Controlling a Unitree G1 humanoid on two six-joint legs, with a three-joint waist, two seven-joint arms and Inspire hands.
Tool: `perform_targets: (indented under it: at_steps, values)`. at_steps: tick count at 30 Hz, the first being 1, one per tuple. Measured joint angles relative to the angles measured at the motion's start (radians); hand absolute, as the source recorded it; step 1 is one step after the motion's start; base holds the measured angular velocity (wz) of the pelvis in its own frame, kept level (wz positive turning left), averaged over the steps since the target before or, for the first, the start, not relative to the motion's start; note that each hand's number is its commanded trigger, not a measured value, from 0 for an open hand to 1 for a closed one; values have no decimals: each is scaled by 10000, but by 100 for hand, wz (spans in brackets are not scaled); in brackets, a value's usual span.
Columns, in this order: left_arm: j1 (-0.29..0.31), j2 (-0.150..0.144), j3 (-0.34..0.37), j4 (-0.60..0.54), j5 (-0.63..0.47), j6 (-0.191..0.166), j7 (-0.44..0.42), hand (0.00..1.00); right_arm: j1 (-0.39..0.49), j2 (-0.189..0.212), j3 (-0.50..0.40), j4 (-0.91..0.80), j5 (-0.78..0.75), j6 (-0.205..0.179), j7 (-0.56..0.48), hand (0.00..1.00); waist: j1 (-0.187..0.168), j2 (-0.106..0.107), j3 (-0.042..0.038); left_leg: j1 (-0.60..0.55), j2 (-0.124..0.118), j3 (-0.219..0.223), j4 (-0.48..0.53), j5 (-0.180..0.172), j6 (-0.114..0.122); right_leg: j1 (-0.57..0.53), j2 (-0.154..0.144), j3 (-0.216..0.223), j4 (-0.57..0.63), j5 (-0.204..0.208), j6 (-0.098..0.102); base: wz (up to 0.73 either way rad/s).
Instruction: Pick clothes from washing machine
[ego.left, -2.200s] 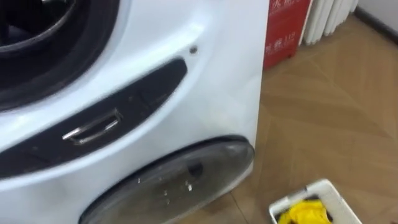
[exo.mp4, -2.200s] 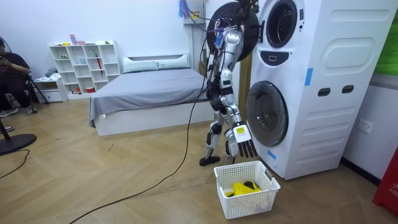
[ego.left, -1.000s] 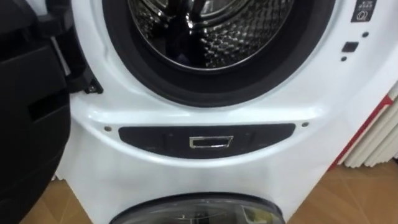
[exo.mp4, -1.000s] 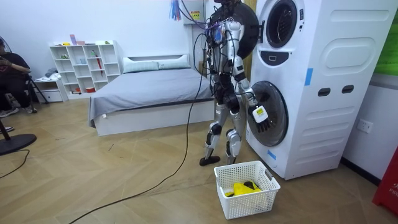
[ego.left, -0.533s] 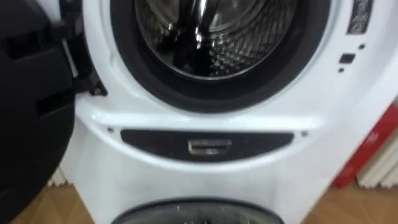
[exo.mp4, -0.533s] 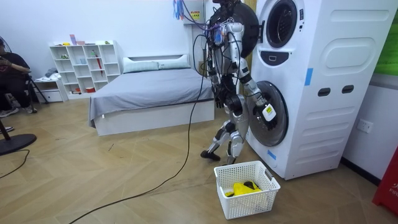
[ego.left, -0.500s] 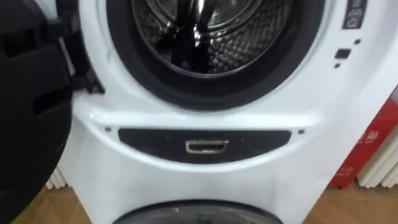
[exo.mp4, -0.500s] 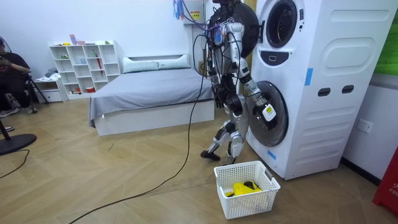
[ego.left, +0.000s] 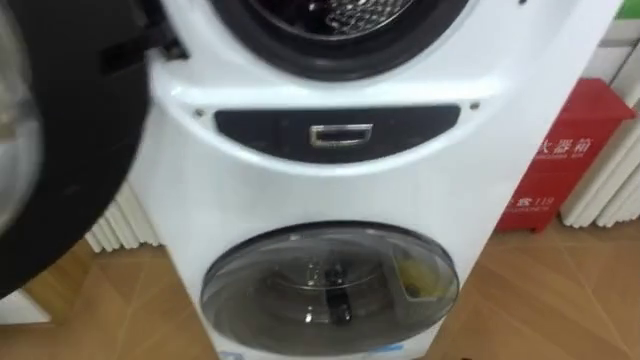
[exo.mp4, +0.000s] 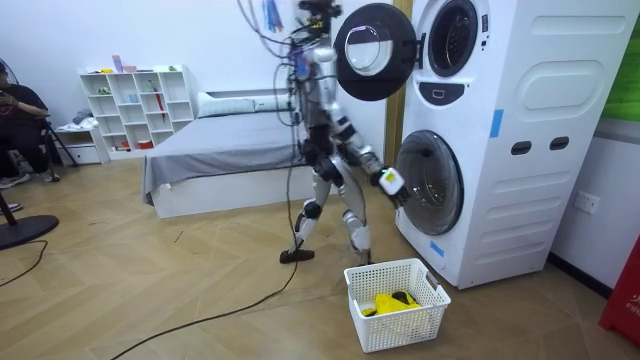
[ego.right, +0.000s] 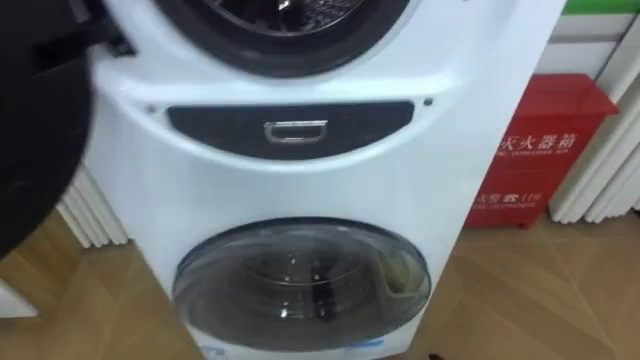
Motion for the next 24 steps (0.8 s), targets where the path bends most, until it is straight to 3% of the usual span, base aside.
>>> perform_targets:
  at_steps: [1,2,3,4,5,6,7,8,9,10,11,12,14,15,19,24]
  values:
    - [72,-26,0,179,-192,33,-3,0,102,-13,-24,0,-32,46,-21,0,-61,75,43,-100,19,105,157,-2,129,-67,-44,-47,939,-531,-206,22]
    - [290,-35,16,314,-354,79,-4,0,325,-36,-70,1,-205,155,-8,0,-123,56,9,-236,17,238,226,144,248,-162,-275,-209,2713,-1705,-206,42]
    - [455,10,54,356,-394,78,-4,0,512,-64,-118,-1,-262,203,17,0,-113,83,-44,-369,52,596,212,356,278,-70,-528,-204,4247,-2725,-42,49]
    - [477,21,73,404,-411,78,5,0,574,-94,-128,-1,-256,213,21,0,-99,64,-45,-414,102,852,191,463,239,48,-680,-193,4947,-3172,-10,61]
    - [592,61,65,428,-415,73,24,0,697,-131,-125,-4,-225,212,31,0,-40,-102,-56,-428,111,1329,22,741,125,496,-1005,-134,6039,-4008,16,59]
    - [802,46,106,428,-403,70,85,0,796,-134,-126,-1,-172,207,39,0,61,-252,-160,-393,107,1782,-208,996,46,1170,-1242,-6,6568,-4629,75,55]
    - [907,23,161,428,-382,72,102,0,803,-131,-123,12,-162,187,45,0,93,-318,-204,-383,92,1984,-299,1115,-20,1534,-1377,-1,6605,-4904,149,31]
    - [1020,10,280,418,-313,78,99,0,793,-136,-121,17,-106,41,41,0,294,-483,-241,-420,-23,2225,-258,1224,-110,2057,-1612,52,6086,-5475,325,0]
    - [1101,21,329,427,-327,86,99,0,717,-119,-50,56,21,-74,23,0,616,-520,-237,-555,-77,2206,-175,1335,-214,2337,-1538,-65,5172,-5766,485,-19]
    - [1148,24,391,436,-331,76,98,0,665,-93,13,52,41,-130,12,0,749,-516,-239,-614,-85,2187,-189,1417,-229,2437,-1418,-59,4725,-5778,506,-50]
    - [1209,49,647,455,-336,70,95,0,585,13,107,5,48,-195,35,0,1012,-584,-253,-698,-130,2032,-469,1623,-196,2627,-1074,3,3706,-5759,472,-68]
    - [1225,63,956,518,-336,68,105,0,498,89,208,-144,56,-199,111,0,1161,-680,-261,-837,-118,1954,-632,1793,-170,2807,-870,-34,2712,-5674,29,-68]
    - [1232,76,1048,601,-341,53,100,0,512,104,240,-289,35,-214,205,0,1094,-646,-244,-951,126,1710,-641,1908,-168,3050,-512,-101,1892,-5089,-69,-32]
    - [1234,124,1061,670,-406,-59,100,0,532,117,267,-288,-27,-215,243,0,1095,-719,-178,-962,273,1737,-666,1922,-180,3187,-371,-124,1568,-4873,-95,-16]
    - [1239,143,1118,782,-734,-207,2,0,714,83,262,-298,-73,-271,276,0,1056,-918,-201,-1023,557,1760,-606,1931,-194,3443,-188,-301,925,-4470,-98,-6]
    - [1319,23,1446,796,-926,-337,-222,0,1148,74,238,-303,-121,-452,386,0,1091,-633,-223,-1095,626,1475,-468,1897,-191,3795,-134,-760,337,-4291,-79,16]
